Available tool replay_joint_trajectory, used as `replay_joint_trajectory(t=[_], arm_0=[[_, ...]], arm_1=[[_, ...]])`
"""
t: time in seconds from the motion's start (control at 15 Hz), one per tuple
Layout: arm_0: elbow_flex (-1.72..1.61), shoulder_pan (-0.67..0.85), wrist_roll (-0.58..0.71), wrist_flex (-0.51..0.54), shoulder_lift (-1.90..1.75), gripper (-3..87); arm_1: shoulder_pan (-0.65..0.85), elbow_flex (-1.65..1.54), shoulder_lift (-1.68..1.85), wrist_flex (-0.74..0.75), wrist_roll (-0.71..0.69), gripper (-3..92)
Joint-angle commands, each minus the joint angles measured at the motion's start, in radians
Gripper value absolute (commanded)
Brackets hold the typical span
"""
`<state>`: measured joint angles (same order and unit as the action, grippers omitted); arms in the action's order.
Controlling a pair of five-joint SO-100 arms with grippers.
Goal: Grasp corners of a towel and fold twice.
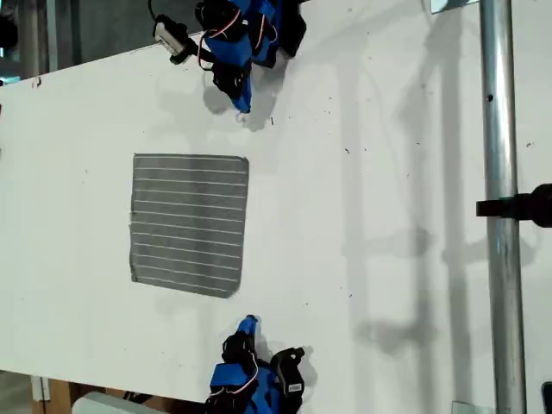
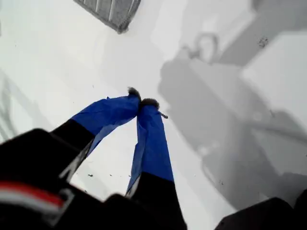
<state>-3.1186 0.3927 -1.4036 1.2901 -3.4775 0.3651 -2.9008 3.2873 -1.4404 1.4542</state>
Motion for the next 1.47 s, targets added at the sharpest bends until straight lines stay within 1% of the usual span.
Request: replay_joint_trajectory(t=[0.0, 0.13, 0.27, 0.4, 0.53, 0.73, 0.8, 0.93, 1.0, 1.2, 1.27, 1.33, 1.4], arm_0=[[0.038, -0.038, -0.034, -0.015, -0.002, -1.5], [0.206, -0.044, -0.037, 0.012, 0.072, -1.5], [0.463, -0.023, 0.017, 0.021, 0.39, -1.5], [0.713, 0.02, 0.12, 0.028, 0.66, -1.5], [0.919, 0.077, 0.233, 0.038, 0.888, -1.5], [1.198, 0.155, 0.457, 0.057, 1.2, -1.5], [1.287, 0.183, 0.523, 0.061, 1.287, -1.5], [1.442, 0.259, 0.607, 0.072, 1.417, -1.5], [1.508, 0.288, 0.627, 0.095, 1.466, -1.5], [1.542, 0.319, 0.635, 0.107, 1.491, -1.5], [1.526, 0.321, 0.632, 0.109, 1.489, -1.2], [1.511, 0.319, 0.643, 0.12, 1.497, 8.4], [1.5, 0.322, 0.646, 0.14, 1.506, 15.4]], arm_1=[[-0.028, 0.044, 0.002, 0.038, -0.063, -0.3], [-0.017, 0.181, -0.08, 0.018, -0.15, -0.3], [-0.002, 0.383, -0.319, 0.069, -0.268, -0.3], [0.002, 0.673, -0.643, 0.08, -0.396, -0.3], [0.015, 0.957, -0.92, 0.048, -0.526, -0.3], [0.049, 1.292, -1.229, -0.035, -0.716, -0.3], [0.061, 1.353, -1.29, -0.044, -0.767, -0.3], [0.092, 1.41, -1.358, -0.046, -0.824, -0.3], [0.101, 1.43, -1.382, -0.038, -0.838, -0.3], [0.112, 1.457, -1.43, -0.008, -0.854, -0.2], [0.112, 1.457, -1.442, 0.003, -0.854, 3.0], [0.109, 1.465, -1.459, 0.003, -0.856, 13.4], [0.107, 1.479, -1.485, -0.006, -0.864, 20.0]])
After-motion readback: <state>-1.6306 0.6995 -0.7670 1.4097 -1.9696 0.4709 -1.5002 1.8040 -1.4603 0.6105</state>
